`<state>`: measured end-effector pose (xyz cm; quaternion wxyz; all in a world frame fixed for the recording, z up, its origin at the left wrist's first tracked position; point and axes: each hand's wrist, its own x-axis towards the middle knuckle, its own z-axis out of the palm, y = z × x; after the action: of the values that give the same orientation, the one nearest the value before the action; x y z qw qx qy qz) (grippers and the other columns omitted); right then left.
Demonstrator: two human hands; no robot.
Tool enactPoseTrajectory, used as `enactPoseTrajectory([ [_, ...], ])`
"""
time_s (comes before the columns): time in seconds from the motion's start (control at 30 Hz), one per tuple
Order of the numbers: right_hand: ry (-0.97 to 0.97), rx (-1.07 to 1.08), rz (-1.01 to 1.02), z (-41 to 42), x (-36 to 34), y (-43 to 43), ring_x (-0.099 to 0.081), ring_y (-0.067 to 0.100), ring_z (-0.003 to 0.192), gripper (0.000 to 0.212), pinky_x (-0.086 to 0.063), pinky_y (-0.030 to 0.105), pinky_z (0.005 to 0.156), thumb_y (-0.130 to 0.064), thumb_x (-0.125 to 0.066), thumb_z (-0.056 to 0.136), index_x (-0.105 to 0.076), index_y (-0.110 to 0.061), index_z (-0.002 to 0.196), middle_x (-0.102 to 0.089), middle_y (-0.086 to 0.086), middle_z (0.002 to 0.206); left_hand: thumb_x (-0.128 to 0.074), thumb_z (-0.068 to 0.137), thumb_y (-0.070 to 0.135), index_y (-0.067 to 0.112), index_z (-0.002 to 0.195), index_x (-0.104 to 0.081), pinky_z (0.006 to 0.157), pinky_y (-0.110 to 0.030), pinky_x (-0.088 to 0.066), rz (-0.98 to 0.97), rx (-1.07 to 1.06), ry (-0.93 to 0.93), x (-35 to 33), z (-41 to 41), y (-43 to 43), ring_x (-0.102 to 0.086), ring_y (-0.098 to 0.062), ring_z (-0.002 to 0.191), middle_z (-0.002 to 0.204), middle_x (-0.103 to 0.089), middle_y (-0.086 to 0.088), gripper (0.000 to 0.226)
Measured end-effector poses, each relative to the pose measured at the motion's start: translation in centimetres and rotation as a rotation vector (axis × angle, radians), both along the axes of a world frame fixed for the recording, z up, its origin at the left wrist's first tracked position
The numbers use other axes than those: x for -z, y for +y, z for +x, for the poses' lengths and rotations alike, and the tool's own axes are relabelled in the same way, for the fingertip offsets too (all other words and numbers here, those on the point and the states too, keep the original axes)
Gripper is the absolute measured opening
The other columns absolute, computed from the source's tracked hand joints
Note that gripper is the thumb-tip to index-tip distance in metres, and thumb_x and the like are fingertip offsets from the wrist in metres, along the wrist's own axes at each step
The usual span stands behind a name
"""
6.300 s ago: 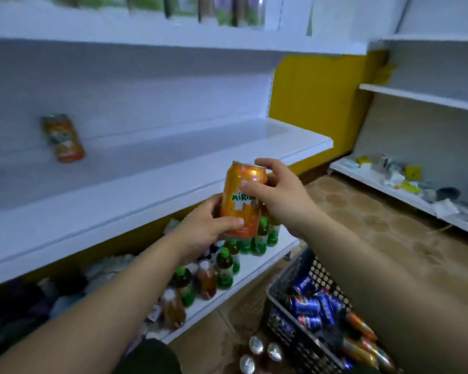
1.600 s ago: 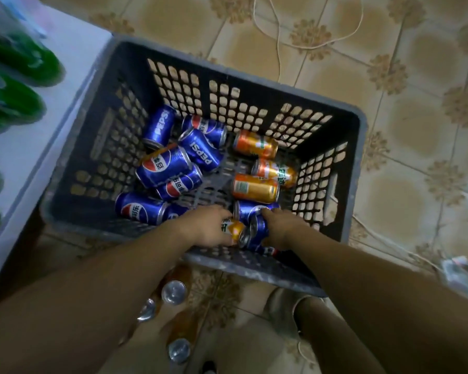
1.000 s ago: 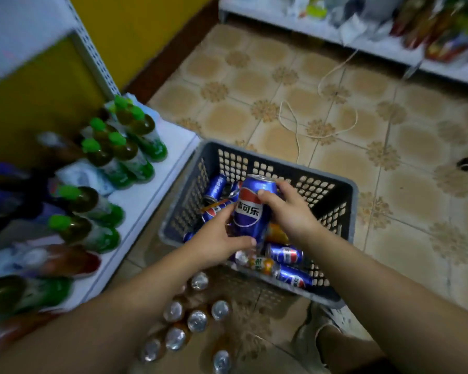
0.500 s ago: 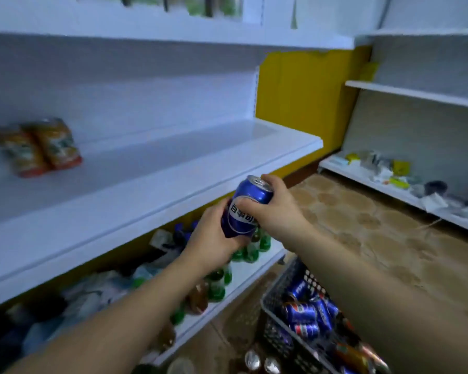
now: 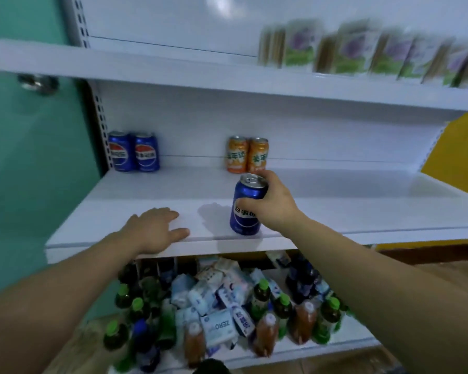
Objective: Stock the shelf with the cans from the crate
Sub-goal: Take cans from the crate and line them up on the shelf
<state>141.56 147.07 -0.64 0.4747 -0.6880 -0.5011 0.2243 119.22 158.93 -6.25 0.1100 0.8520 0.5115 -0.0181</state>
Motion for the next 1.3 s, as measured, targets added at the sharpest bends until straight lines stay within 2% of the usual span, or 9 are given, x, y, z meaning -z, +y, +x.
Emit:
enactPoseTrajectory([
  [0.17,-0.001,-0.081,-0.006,-3.9,0.4,6.2,-0.051,0.019,0.110,0.076,-0.046,0.033,0.087,-0.016,-0.078,0.077,-0.036,-0.024,0.140,-0.050,-0.004,0.121,-0.030,0.088,0.072,0.035,0.152,-0.017,0.118,-0.051,-0.006,-0.004,-0.158,0.010,-0.2,-5.8,4.1,-0.006,-0.020,0.148,0.162,-0.006,0.005,0.075],
  [0.3,0.009,-0.114,0.007,-6.0,1.1,11.4,-0.050,0.023,0.122,0.080,-0.045,0.034,0.091,-0.016,-0.077,0.079,-0.032,-0.022,0.144,-0.050,0.002,0.135,-0.024,0.087,0.074,0.038,0.152,-0.009,0.118,-0.053,0.001,0.029,-0.177,0.023,0.7,-6.2,5.2,0.002,-0.018,0.149,0.162,0.001,0.007,0.076],
  [0.47,0.023,-0.132,0.025,-8.0,1.6,17.7,-0.049,0.021,0.124,0.078,-0.043,0.028,0.090,-0.016,-0.076,0.080,-0.031,-0.020,0.144,-0.050,0.000,0.136,-0.023,0.086,0.076,0.039,0.152,-0.007,0.118,-0.052,0.003,0.039,-0.171,0.009,1.3,-6.3,5.7,0.004,-0.015,0.148,0.161,0.004,0.010,0.077],
  [0.57,-0.040,-0.176,-0.020,-8.2,2.1,20.7,-0.047,0.022,0.128,0.096,-0.044,0.035,0.100,-0.016,-0.079,0.077,-0.017,-0.024,0.150,-0.045,0.001,0.141,-0.023,0.086,0.076,0.039,0.152,-0.007,0.118,-0.052,0.003,0.056,-0.166,-0.001,1.3,-6.4,5.7,0.004,-0.015,0.148,0.161,0.004,0.010,0.076],
  [0.63,-0.088,-0.174,-0.022,-8.3,2.4,22.0,-0.047,0.024,0.128,0.101,-0.043,0.040,0.104,-0.016,-0.079,0.077,-0.012,-0.025,0.152,-0.044,0.004,0.143,-0.021,0.086,0.076,0.040,0.152,-0.006,0.118,-0.053,0.004,0.062,-0.162,0.007,1.4,-6.4,5.8,0.005,-0.015,0.148,0.161,0.004,0.010,0.077],
  [0.73,-0.133,-0.138,0.043,-8.6,3.1,23.8,-0.050,0.024,0.124,0.089,-0.043,0.038,0.102,-0.018,-0.076,0.080,-0.019,-0.021,0.148,-0.049,0.005,0.139,-0.021,0.086,0.075,0.039,0.152,-0.005,0.118,-0.053,0.004,0.063,-0.159,0.010,1.5,-6.5,5.7,0.007,-0.014,0.148,0.161,0.006,0.009,0.076],
  [0.87,-0.113,-0.074,0.105,-8.9,4.0,26.7,-0.054,0.022,0.119,0.070,-0.040,0.028,0.090,-0.021,-0.074,0.083,-0.033,-0.016,0.139,-0.053,0.004,0.134,-0.021,0.086,0.076,0.040,0.152,-0.004,0.118,-0.052,0.006,0.046,-0.162,-0.007,1.5,-6.5,5.7,0.009,-0.012,0.148,0.161,0.007,0.011,0.077],
  [1.0,-0.147,-0.034,0.124,-9.1,4.9,29.4,-0.053,0.025,0.120,0.073,-0.044,0.034,0.095,-0.026,-0.074,0.082,-0.033,-0.013,0.141,-0.051,0.007,0.135,-0.020,0.085,0.076,0.041,0.151,-0.001,0.118,-0.052,0.007,0.036,-0.161,-0.006,1.7,-6.6,5.8,0.012,-0.012,0.147,0.161,0.010,0.011,0.078],
  [1.3,-0.163,0.003,0.138,-9.1,5.6,32.5,-0.051,0.027,0.123,0.079,-0.045,0.039,0.098,-0.029,-0.073,0.084,-0.027,-0.014,0.146,-0.047,0.010,0.139,-0.019,0.086,0.075,0.040,0.151,0.002,0.118,-0.051,0.009,0.015,-0.164,0.012,1.7,-6.6,5.8,0.016,-0.011,0.146,0.160,0.014,0.011,0.077],
])
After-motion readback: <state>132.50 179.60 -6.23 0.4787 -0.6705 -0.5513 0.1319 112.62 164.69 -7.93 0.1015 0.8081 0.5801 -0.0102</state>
